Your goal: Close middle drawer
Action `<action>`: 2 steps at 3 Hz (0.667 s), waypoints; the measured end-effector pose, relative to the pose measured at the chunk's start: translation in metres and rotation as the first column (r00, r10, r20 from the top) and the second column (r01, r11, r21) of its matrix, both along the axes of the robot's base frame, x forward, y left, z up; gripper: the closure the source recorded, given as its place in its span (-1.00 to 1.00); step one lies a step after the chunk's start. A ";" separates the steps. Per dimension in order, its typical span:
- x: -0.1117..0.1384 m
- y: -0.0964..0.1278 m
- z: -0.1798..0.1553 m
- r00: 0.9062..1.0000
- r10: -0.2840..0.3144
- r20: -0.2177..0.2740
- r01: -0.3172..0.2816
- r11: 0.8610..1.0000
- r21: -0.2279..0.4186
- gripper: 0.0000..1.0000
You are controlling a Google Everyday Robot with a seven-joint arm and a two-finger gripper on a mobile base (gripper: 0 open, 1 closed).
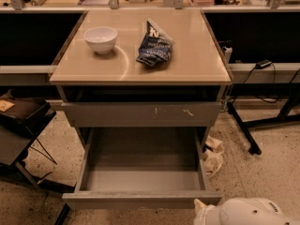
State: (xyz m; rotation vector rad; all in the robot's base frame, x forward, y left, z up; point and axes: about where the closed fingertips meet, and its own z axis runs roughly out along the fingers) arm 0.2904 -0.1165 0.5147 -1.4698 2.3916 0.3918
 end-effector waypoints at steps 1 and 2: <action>0.000 0.000 0.000 1.000 -0.001 0.001 0.001 1.000 0.000 -1.00; -0.005 0.013 -0.056 0.997 0.010 -0.080 -0.005 0.998 0.065 -1.00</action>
Offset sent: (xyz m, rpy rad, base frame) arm -0.0013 0.0019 -0.0271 0.0540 0.0442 -0.0120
